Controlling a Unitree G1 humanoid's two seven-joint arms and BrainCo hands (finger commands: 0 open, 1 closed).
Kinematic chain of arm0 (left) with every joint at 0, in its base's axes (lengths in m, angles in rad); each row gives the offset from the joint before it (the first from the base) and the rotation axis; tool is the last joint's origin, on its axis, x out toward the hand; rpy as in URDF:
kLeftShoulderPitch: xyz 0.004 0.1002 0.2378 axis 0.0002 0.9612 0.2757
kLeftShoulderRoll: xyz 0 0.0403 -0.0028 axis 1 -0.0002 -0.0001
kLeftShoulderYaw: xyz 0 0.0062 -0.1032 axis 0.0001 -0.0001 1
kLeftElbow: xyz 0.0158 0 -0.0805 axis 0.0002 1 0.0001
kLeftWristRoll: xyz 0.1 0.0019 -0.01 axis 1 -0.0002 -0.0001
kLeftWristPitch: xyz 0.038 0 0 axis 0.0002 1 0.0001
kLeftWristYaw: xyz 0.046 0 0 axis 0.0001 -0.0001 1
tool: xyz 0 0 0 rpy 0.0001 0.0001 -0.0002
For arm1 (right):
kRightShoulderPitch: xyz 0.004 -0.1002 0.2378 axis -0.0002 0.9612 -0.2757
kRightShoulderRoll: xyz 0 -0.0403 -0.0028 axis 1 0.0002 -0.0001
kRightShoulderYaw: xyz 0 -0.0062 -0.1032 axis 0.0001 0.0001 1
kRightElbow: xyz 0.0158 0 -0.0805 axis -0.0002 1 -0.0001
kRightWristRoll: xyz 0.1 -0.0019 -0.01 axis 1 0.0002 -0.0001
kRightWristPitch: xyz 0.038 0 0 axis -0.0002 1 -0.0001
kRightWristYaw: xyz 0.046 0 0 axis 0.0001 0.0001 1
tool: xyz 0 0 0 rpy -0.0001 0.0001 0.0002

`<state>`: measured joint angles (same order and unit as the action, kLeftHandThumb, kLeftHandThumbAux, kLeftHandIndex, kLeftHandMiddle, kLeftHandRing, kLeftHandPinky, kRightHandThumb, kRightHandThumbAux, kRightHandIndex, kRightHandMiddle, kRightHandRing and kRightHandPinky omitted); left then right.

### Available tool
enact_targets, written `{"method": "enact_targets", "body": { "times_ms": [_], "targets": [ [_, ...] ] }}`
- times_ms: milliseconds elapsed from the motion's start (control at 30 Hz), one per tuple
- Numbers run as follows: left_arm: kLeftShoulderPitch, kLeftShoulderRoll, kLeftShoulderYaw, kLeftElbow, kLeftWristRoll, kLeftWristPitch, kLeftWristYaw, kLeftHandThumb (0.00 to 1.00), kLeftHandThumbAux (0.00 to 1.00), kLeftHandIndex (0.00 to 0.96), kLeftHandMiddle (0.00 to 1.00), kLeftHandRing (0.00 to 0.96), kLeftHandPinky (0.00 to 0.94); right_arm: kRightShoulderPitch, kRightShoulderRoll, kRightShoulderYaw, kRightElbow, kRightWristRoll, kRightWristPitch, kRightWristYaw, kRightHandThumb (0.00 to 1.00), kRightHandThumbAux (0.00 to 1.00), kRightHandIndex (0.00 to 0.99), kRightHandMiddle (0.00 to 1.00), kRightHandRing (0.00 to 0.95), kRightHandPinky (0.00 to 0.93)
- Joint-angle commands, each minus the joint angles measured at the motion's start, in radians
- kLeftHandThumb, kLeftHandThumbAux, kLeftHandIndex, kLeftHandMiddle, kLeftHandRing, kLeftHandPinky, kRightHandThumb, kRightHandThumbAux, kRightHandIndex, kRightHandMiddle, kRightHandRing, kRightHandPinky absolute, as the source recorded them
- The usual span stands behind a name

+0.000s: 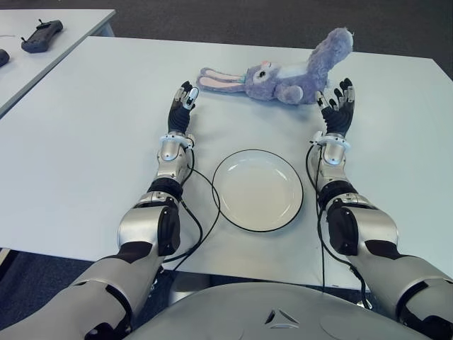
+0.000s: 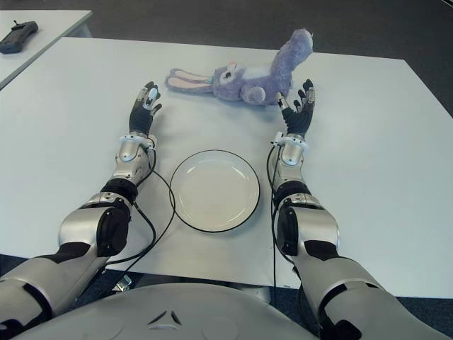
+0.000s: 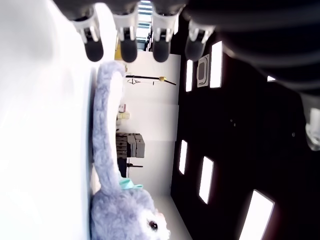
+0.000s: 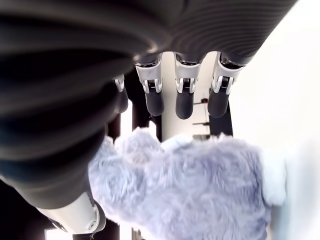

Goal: Put the doll into the plate.

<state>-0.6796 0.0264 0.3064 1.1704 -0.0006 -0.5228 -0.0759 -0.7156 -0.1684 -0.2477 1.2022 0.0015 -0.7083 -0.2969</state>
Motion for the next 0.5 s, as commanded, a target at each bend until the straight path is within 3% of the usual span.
{"method": "enact_targets", "body": {
  "times_ms": [33,500],
  "targets": [
    [0.250,-0.046,-0.004,0.165,-0.004,0.115,0.017,0.000,0.386,0.000,0.000,0.000,0.000,0.058,-0.017,0.005,0.049,-0.010,-0.016,0.021,0.304,0.757,0.029,0.066,0.054,0.056],
    [0.249,-0.045,-0.014,0.167,0.003,0.122,0.032,0.000,0.381,0.000,0.000,0.000,0.000,0.031,-0.035,0.017,0.040,-0.019,-0.014,0.035,0.313,0.729,0.016,0.062,0.047,0.037]
  ]
}}
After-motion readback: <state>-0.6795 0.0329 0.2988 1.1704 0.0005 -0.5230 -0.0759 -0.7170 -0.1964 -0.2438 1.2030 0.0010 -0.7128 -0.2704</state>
